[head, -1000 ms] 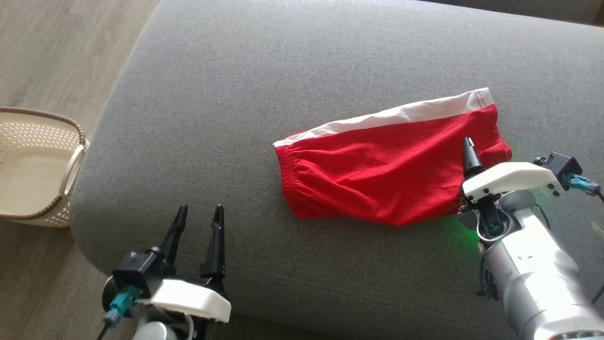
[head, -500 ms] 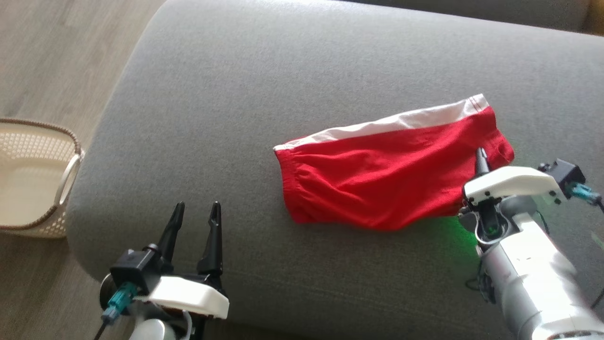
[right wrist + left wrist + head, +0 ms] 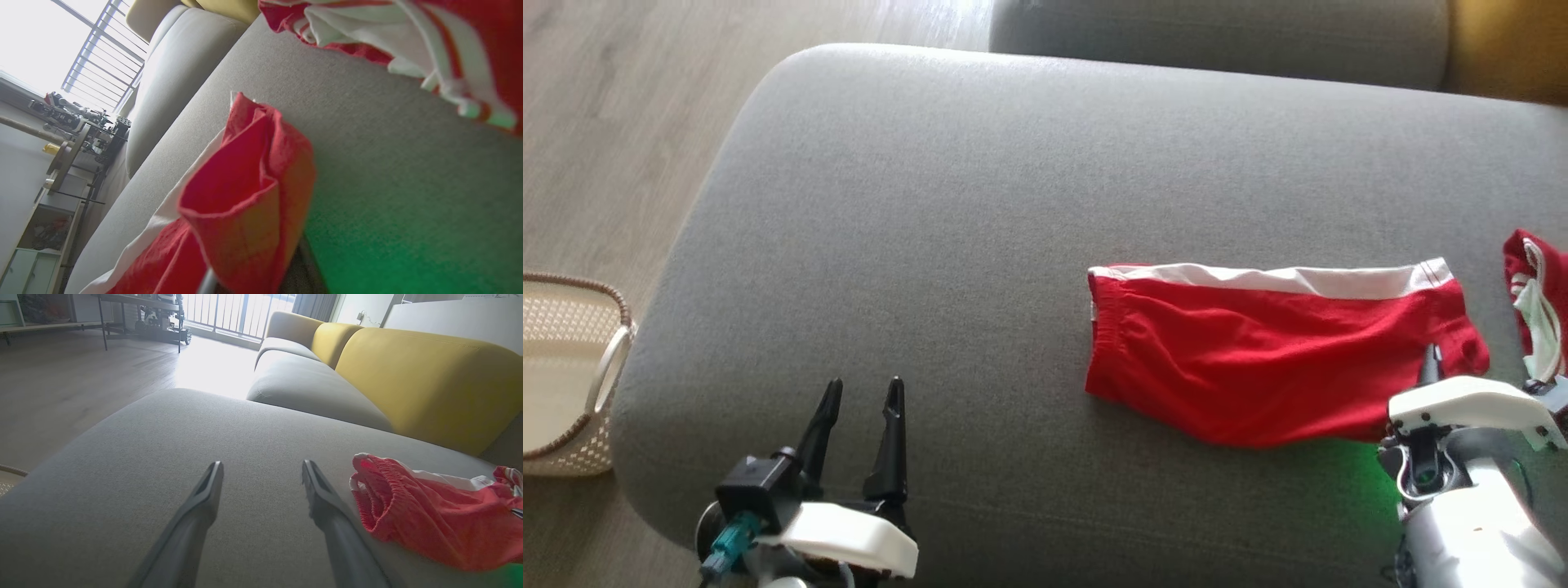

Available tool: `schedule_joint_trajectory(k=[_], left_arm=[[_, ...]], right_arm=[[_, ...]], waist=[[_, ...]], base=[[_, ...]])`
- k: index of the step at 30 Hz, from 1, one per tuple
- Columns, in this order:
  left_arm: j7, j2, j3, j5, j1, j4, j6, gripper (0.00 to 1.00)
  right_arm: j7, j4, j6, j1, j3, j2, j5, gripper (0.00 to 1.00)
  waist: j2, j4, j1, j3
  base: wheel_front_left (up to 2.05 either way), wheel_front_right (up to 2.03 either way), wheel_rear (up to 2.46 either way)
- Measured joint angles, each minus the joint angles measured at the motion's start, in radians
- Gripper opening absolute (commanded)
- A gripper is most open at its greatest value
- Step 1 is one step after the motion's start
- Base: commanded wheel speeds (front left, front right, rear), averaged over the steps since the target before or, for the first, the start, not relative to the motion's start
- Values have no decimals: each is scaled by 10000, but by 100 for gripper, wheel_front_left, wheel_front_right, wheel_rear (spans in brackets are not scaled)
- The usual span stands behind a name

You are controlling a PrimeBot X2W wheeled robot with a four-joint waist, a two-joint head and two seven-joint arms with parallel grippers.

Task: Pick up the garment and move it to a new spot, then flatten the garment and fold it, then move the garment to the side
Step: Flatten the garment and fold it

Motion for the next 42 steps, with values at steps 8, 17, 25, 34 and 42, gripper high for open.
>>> schedule_joint_trajectory(k=[8, 17, 25, 34, 42], left_arm=[[0, -12, 192, -1597, 2, 23, 213, 100], [0, -17, 589, -1845, -3, 180, 441, 100], [0, -17, 577, -1935, -5, 194, 516, 100], [0, -19, 583, -1933, -8, 205, 527, 100], [0, -19, 616, -1935, -5, 221, 604, 100]], right_arm=[[0, -456, 0, 122, -441, 113, -2207, 0], [0, -1653, 0, 132, 1992, 115, -46, 0], [0, -4134, 0, 1283, 4734, 117, 1749, 0], [0, -4520, 0, 1744, 6483, 117, 1707, 0], [0, -4245, 0, 1825, 7275, 113, 1678, 0]], waist=[[0, 49, 0, -238], [0, 408, 0, -309], [0, 829, 0, -335], [0, 1170, 0, -250], [0, 1310, 0, -290]], base=[[0, 0, 0], [0, 0, 0], [0, 0, 0], [0, 0, 0], [0, 0, 0]])
